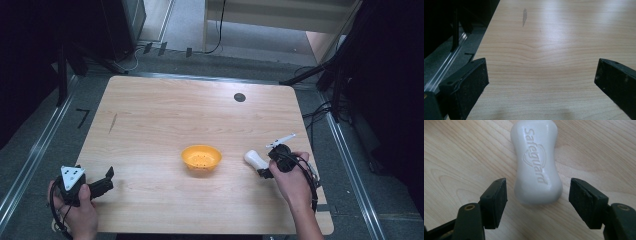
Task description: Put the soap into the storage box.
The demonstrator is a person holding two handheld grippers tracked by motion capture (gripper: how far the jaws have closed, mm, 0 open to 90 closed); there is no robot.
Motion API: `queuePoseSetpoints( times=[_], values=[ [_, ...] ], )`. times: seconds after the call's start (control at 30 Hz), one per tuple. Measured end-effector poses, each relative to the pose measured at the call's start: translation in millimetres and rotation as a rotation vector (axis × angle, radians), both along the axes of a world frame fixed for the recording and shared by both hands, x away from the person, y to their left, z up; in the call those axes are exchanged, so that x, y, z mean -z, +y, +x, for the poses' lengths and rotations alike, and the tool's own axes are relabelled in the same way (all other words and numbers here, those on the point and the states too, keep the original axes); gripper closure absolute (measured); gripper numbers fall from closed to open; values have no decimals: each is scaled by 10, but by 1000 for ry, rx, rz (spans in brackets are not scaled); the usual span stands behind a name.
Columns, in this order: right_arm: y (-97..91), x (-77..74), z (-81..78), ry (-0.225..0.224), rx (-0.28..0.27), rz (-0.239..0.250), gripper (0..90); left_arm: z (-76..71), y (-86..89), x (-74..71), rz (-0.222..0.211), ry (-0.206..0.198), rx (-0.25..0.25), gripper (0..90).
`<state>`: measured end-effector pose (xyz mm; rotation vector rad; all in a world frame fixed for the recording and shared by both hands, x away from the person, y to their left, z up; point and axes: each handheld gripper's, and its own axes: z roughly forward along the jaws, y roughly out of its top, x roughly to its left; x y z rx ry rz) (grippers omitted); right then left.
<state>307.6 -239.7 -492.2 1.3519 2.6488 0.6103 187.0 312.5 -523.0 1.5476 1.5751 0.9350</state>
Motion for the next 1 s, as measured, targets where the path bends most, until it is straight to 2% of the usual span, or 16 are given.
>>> queuePoseSetpoints(
  times=[0.37, 0.63, 0.8, 1.0],
  values=[
    [163, 47, 166, 63, 2, -32, 331, 4, -14, -1, 10, -1, 11, 0],
    [239, 117, 287, 81, 14, -43, 344, 3, -9, -2, 6, 2, 12, 0],
    [257, 164, 335, 92, 14, -43, 398, 4, -5, -3, 3, 3, 12, 0],
    [281, 166, 349, 79, 4, -66, 459, 4, -5, -3, 3, 4, 12, 0]
  ],
)
